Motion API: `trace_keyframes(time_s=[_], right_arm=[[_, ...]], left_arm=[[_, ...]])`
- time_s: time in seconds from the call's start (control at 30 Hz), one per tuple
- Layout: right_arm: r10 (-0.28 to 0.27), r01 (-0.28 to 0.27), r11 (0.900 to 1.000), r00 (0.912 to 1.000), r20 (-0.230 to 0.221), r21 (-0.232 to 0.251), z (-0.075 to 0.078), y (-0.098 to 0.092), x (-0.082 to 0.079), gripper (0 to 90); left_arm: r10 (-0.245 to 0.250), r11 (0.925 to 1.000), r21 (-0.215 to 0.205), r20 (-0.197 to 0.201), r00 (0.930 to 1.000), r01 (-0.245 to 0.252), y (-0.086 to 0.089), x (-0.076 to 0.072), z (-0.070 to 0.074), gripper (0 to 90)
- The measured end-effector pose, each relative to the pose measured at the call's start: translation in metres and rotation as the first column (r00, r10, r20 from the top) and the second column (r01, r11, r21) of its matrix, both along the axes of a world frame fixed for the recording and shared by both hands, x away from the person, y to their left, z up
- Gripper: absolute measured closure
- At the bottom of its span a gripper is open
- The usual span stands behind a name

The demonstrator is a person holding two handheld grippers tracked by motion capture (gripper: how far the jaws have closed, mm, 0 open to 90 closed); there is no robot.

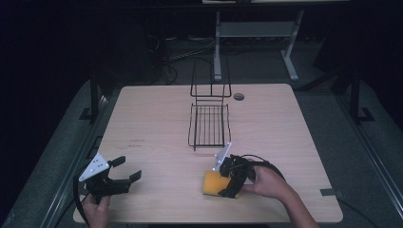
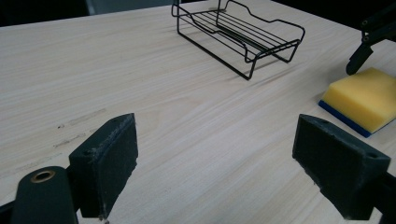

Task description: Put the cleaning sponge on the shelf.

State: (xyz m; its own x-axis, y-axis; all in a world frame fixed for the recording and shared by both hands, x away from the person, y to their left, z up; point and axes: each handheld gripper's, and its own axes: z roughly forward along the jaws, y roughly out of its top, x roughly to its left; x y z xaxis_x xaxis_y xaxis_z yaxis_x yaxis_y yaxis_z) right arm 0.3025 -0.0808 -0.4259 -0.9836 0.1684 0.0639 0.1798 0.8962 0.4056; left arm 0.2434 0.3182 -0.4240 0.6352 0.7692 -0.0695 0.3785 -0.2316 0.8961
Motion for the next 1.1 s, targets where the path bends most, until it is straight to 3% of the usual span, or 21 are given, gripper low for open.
trace_keyframes(time_s=[1.1], right_arm=[[0.016, -0.017, 0.999, 0.9998, -0.015, -0.044, -0.016, 0.008, 0.003, 15.5]], left_arm=[[0.006, 0.9999, -0.008, 0.003, 1.0, -0.006, 0.001, 0.0, 0.0, 13.4]])
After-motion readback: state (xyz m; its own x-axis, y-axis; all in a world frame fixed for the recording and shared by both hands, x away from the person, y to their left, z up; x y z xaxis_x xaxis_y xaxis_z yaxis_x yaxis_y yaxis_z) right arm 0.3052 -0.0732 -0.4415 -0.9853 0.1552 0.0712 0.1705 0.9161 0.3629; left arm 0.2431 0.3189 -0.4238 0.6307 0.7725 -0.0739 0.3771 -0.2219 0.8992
